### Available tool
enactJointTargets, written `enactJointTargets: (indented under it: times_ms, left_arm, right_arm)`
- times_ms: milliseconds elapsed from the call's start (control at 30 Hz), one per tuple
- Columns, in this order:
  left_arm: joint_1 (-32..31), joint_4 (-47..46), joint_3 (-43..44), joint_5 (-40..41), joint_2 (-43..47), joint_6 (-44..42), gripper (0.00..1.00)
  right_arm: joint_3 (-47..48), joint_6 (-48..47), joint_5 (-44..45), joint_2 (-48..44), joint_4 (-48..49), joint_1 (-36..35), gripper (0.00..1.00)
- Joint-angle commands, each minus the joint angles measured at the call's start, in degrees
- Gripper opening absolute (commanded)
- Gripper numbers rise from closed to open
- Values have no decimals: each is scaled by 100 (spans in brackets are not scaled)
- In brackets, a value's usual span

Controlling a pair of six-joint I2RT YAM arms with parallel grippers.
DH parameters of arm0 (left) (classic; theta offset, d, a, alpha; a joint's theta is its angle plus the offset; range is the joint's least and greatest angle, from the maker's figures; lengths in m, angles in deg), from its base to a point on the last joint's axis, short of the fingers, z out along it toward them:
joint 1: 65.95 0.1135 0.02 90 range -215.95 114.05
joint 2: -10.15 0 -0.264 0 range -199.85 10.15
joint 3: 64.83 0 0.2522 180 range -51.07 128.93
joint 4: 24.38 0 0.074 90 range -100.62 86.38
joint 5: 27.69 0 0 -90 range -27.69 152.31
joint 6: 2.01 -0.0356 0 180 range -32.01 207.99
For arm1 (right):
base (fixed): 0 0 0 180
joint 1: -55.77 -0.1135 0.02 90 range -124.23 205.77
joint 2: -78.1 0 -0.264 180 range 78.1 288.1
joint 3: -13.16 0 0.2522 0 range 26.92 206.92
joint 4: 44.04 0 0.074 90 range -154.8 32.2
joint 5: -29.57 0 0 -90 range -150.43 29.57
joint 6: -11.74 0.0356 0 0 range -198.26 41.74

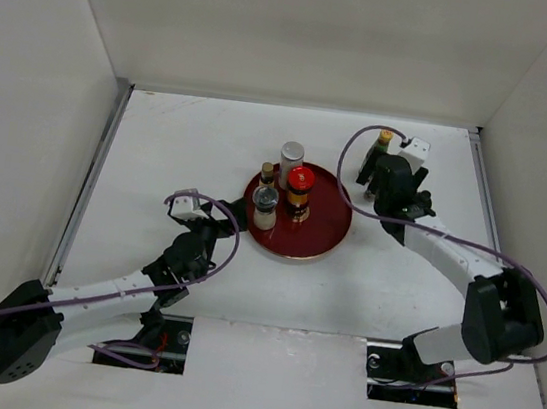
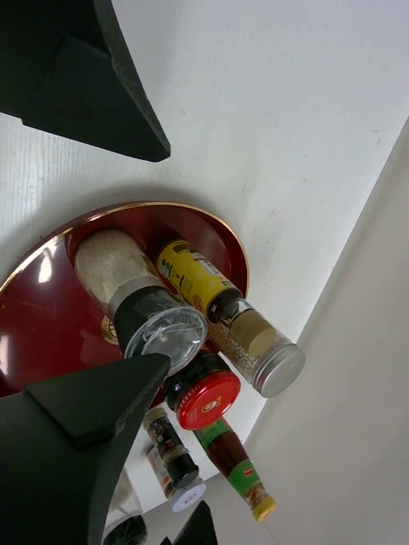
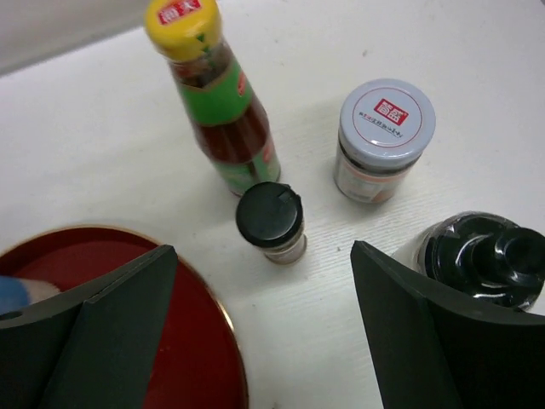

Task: Organize the condiment bottles

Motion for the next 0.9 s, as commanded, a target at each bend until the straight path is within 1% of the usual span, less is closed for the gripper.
enactJointTargets:
  times_ms: [0, 167, 267, 433, 500, 567, 600, 700, 867]
  left_arm:
    - [18, -289, 116, -70, -89, 70, 100]
    - [0, -289, 117, -114, -63, 79, 100]
    - [18, -289, 125, -114, -115, 88, 100]
    - [53, -289, 99, -87, -133, 96, 100]
    - [70, -298, 125, -122, -229, 114, 100]
    - [62, -307, 143, -140, -265, 114, 100]
    - [62, -307, 143, -140, -274, 123, 100]
    - [62, -333, 143, -140, -326, 140, 100]
    - [62, -333, 134, -193, -274, 140, 100]
  right_arm:
    - [546, -268, -246, 335, -22, 214, 91]
    - [907, -303, -668, 924, -146, 390, 90]
    - [977, -225, -650, 1223, -76, 496, 85]
    - [1206, -268, -650, 1733, 65, 540, 72]
    - [1276, -251, -685, 1891, 74, 557, 64]
    - [1285, -294, -607, 1971, 162, 540, 53]
    - [1216, -321, -537, 1936, 258, 522, 49]
    - [935, -496, -352, 1603, 706, 522, 45]
    - [320, -690, 0, 532, 786, 75, 44]
